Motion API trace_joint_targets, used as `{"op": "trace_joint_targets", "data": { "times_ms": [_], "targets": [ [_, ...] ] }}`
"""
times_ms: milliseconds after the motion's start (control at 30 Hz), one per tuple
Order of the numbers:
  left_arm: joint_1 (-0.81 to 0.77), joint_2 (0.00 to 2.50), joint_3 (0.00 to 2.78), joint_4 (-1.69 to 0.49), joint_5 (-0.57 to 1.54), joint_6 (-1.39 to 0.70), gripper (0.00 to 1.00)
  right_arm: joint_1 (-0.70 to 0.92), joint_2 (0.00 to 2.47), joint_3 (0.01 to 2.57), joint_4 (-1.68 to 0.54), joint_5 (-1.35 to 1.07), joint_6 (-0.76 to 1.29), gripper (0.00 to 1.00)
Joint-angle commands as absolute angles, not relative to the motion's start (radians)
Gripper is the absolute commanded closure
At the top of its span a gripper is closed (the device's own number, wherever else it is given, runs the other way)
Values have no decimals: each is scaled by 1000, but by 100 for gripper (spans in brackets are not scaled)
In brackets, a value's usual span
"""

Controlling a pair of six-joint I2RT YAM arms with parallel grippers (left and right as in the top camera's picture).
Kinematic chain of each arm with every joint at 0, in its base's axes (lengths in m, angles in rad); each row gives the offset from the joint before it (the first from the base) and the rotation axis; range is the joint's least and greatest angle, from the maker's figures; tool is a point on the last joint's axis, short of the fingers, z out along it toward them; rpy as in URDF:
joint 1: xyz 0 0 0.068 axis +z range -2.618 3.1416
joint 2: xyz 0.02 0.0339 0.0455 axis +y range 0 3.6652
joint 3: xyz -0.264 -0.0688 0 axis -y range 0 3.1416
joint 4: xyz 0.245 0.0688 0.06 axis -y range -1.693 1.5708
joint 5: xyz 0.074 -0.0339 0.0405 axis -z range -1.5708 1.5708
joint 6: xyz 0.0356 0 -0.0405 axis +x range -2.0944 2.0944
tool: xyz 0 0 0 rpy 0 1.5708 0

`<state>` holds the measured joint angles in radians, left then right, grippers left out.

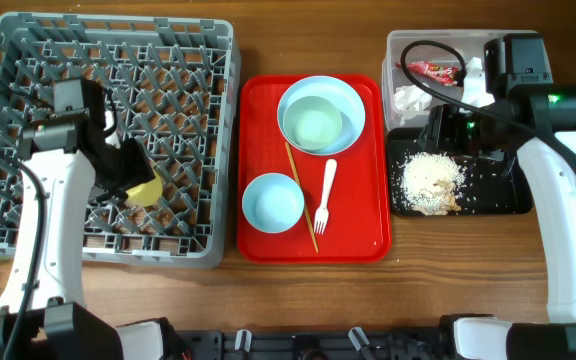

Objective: Sort waste into correct bins and load items into the dishwasher rack
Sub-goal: 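Place the yellow cup into the dish rack with the left gripper, then grasp the small light blue bowl with the left gripper, place it in the rack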

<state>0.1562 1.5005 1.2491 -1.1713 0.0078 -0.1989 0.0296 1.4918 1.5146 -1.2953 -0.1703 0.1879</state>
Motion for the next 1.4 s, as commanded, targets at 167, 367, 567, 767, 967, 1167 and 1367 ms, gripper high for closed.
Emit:
{"op": "trace_joint_targets", "data": {
  "times_ms": [167, 367, 567, 767, 967, 1167, 1367],
  "targets": [
    [162, 1595, 1192, -1129, 10, -190, 96, 27, 1480, 1531, -1299, -150, 175, 41],
    [162, 1593, 1192, -1144, 9, -190, 95, 27, 1480, 1531, -1303, -150, 176, 41],
    [162, 1579, 1192, -1152, 9, -190, 0, 27, 1480, 1531, -1303, -150, 176, 41],
    [144, 1359, 1293, -1129, 88, -191, 0, 27, 1480, 1531, -1303, -150, 175, 40],
    [-109, 1303, 1293, -1034, 261, -250, 0, 1, 1479, 1531, -1283, -217, 186, 0],
    [-397, 1454, 1293, -862, 300, -250, 8, -110, 1479, 1531, -1276, -342, 183, 0],
    [-645, 1755, 1293, -855, 99, -251, 23, -117, 1479, 1531, -1287, -341, 183, 0]
  ]
}}
